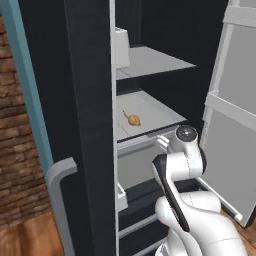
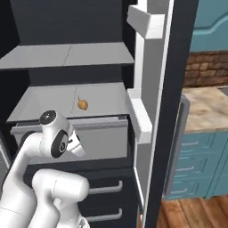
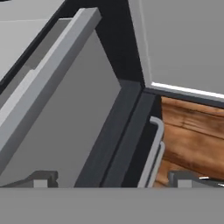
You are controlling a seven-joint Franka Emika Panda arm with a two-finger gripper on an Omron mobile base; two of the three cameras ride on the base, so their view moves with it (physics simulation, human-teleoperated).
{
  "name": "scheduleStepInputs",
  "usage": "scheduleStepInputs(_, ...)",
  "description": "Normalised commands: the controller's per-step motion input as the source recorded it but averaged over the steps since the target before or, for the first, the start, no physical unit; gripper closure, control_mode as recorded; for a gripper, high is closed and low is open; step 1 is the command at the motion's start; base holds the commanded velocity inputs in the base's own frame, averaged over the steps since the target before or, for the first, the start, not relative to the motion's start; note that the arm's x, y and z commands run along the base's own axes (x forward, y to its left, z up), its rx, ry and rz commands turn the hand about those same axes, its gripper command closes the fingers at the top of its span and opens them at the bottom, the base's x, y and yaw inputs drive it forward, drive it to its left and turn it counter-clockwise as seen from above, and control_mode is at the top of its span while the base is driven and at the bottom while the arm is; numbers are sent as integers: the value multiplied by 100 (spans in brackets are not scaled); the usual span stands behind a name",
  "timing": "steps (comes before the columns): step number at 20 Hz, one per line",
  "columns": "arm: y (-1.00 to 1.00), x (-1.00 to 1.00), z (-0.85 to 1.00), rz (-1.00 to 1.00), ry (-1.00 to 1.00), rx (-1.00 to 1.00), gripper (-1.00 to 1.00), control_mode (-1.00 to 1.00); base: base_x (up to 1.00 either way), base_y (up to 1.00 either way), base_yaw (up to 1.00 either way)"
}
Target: Place the cold items (cucumber and onion) from the fridge in one tupperware on the dining counter. Place the warm items (hot dog and kebab skewer) in the stove area in another tupperware.
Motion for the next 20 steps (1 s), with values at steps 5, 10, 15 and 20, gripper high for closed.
scheduleStepInputs(5, 0, 0, 0, 0, 0, 0, -100, 100, 24, 0, 49)
scheduleStepInputs(10, -11, 15, -1, 22, -2, 0, -100, -100, 11, 0, 19)
scheduleStepInputs(15, -33, 4, 26, 30, -11, -17, -100, -100, 0, 0, 0)
scheduleStepInputs(20, -13, -1, 61, 31, -22, -37, -100, -100, 0, 0, 0)
